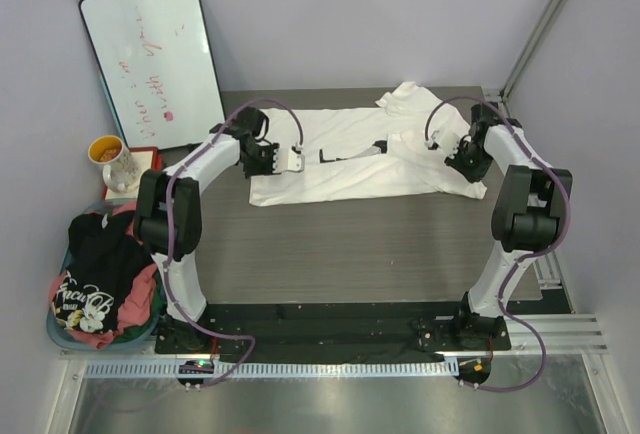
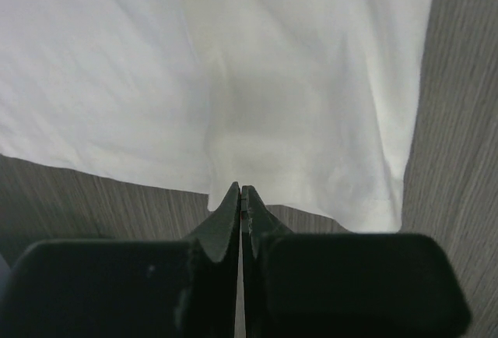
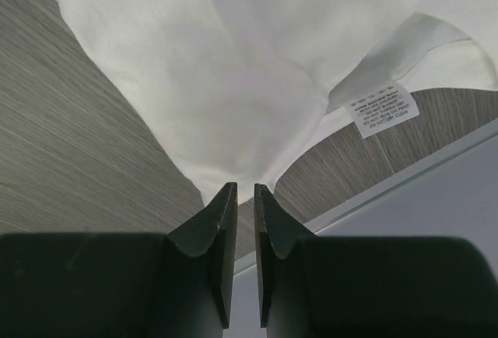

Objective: Fold and stack the t-shirts
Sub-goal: Fold the flattened tshirt in 1/3 of the way

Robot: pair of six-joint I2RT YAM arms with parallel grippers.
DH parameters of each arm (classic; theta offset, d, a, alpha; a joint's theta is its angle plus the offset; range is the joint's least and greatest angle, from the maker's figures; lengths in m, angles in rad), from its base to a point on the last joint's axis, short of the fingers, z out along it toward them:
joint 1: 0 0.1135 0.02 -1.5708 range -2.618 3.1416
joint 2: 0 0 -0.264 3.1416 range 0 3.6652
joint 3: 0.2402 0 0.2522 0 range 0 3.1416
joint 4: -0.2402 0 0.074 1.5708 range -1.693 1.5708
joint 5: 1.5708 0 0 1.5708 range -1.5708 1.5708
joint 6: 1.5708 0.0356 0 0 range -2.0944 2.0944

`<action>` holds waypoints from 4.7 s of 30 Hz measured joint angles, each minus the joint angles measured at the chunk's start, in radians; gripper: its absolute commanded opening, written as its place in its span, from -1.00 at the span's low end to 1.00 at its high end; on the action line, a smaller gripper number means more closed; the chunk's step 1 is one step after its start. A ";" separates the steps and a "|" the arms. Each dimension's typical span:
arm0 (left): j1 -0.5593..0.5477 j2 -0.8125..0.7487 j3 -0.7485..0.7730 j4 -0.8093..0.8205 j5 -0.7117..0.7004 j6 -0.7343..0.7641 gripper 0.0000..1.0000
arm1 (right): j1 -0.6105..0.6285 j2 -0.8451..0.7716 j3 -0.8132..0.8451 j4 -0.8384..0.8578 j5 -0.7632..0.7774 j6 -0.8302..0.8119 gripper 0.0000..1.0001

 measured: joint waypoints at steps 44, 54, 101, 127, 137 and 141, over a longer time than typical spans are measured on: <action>-0.064 0.083 -0.065 -0.004 -0.074 0.171 -0.99 | -0.029 0.111 -0.071 0.216 0.135 -0.130 -0.78; -0.064 0.078 -0.073 0.003 -0.080 0.178 -0.99 | -0.029 0.105 -0.103 0.296 0.170 -0.249 -0.27; -0.100 -0.090 -0.297 -0.001 -0.161 0.069 -0.80 | -0.016 -0.146 -0.418 0.385 0.016 -0.385 0.13; -0.067 -0.162 -0.283 -0.230 -0.117 0.114 -0.99 | 0.013 -0.185 -0.396 0.178 -0.024 -0.426 -0.97; -0.056 -0.313 -0.370 -0.356 -0.087 0.135 -0.34 | 0.013 -0.299 -0.427 -0.031 -0.051 -0.476 -0.98; -0.056 -0.308 -0.394 -0.263 -0.088 0.083 -0.04 | 0.014 -0.278 -0.430 -0.033 -0.050 -0.471 -0.98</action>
